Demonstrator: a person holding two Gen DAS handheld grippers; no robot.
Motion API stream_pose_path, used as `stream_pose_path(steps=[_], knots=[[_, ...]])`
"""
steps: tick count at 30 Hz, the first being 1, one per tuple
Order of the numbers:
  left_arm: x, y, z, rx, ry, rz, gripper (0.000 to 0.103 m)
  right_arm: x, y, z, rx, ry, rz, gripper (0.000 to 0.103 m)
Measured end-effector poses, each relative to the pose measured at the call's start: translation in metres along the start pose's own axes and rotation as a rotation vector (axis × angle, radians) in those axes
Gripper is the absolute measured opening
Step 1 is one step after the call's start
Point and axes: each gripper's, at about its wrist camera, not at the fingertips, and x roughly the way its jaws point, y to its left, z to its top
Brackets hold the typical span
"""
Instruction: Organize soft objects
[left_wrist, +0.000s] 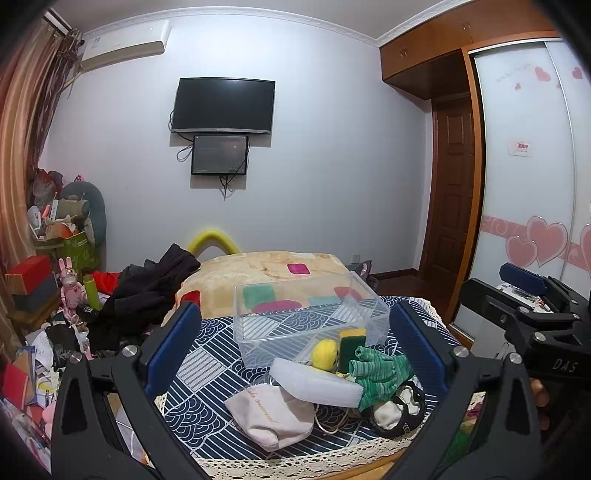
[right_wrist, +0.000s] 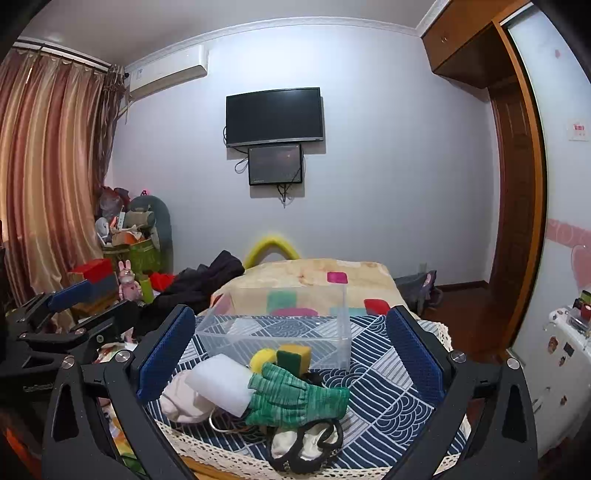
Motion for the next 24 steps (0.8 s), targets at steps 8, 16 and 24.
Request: stream_pose_path(steps=[8, 16, 24], knots=[[-0.0004, 0.0005, 0.0005, -0.001, 0.000, 0.000, 0.103, -0.0009, 0.0009, 0.0007, 0.000, -0.002, 0.000, 0.103], [-0.0011, 0.0009, 0.0006, -0.002, -0.002, 0.001, 0.103, -0.0020, 0.0025, 0.0020, 0.002, -0.006, 0.000, 0.103], [-0.0015, 0.0018, 0.0009, -0.002, -0.001, 0.003, 0.103, -0.0030, 0.0025, 0.0029, -0.002, -0.010, 0.003, 0.103]])
